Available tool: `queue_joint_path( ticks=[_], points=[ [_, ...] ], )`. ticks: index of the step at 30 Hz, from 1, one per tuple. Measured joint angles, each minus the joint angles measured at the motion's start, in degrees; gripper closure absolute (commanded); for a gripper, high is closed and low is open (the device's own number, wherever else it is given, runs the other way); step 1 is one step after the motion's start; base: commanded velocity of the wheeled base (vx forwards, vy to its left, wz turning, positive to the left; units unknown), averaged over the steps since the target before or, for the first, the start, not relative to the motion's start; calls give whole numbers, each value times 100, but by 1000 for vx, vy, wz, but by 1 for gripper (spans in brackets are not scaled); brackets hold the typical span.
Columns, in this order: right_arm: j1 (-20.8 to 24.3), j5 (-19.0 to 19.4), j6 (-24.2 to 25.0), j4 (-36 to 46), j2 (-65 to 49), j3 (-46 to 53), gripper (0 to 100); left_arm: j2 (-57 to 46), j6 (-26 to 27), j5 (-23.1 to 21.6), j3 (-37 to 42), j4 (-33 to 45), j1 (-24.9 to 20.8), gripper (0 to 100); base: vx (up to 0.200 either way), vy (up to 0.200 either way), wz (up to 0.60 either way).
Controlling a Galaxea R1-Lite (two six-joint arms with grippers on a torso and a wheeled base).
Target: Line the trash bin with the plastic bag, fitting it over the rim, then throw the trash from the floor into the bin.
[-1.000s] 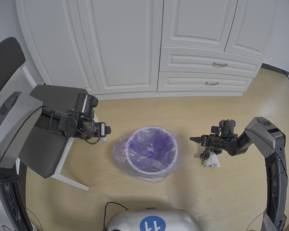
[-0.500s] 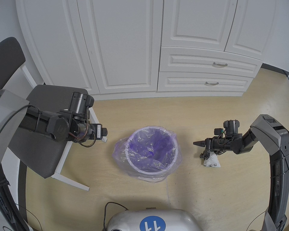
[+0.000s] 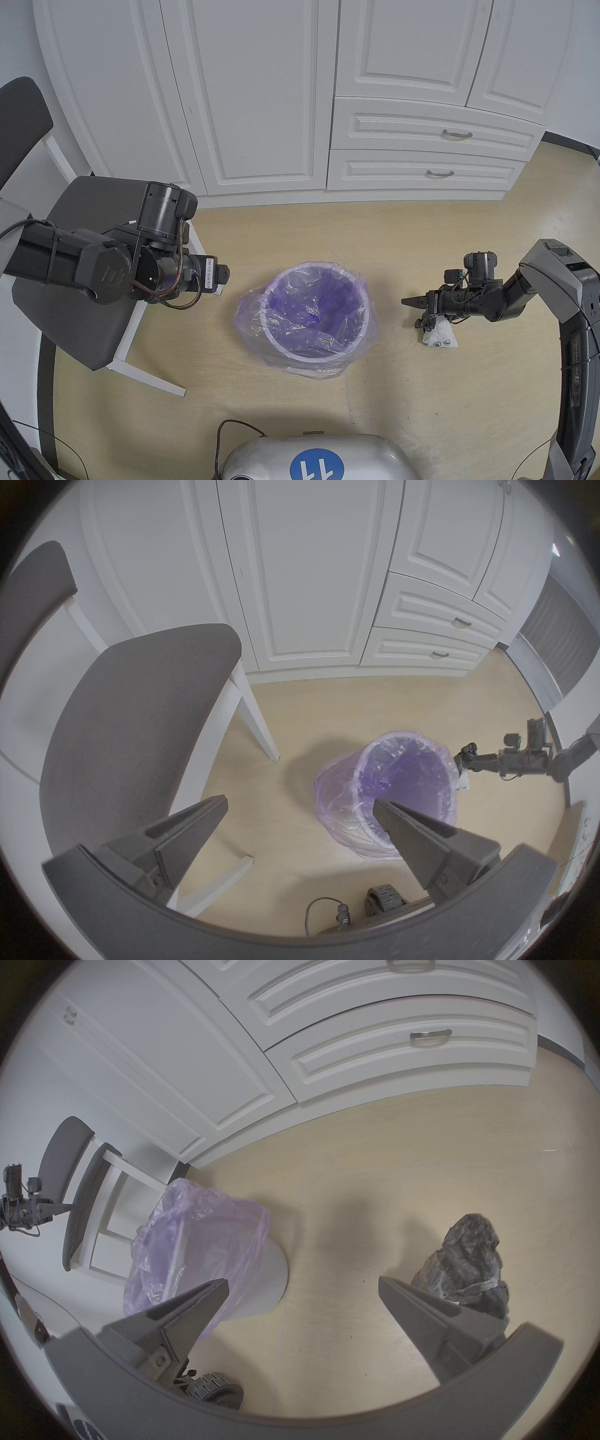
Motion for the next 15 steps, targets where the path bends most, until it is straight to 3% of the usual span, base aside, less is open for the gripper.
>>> queue_joint_path(
  ticks=[9, 15],
  points=[
    [-99, 116, -2, 11, -177, 63, 0, -66, 87, 24, 111, -145, -11, 0, 0, 0, 0],
    [-41, 118, -20, 2, -199, 139, 0, -11, 95, -9, 386, -908, -27, 0, 0, 0, 0]
  ],
)
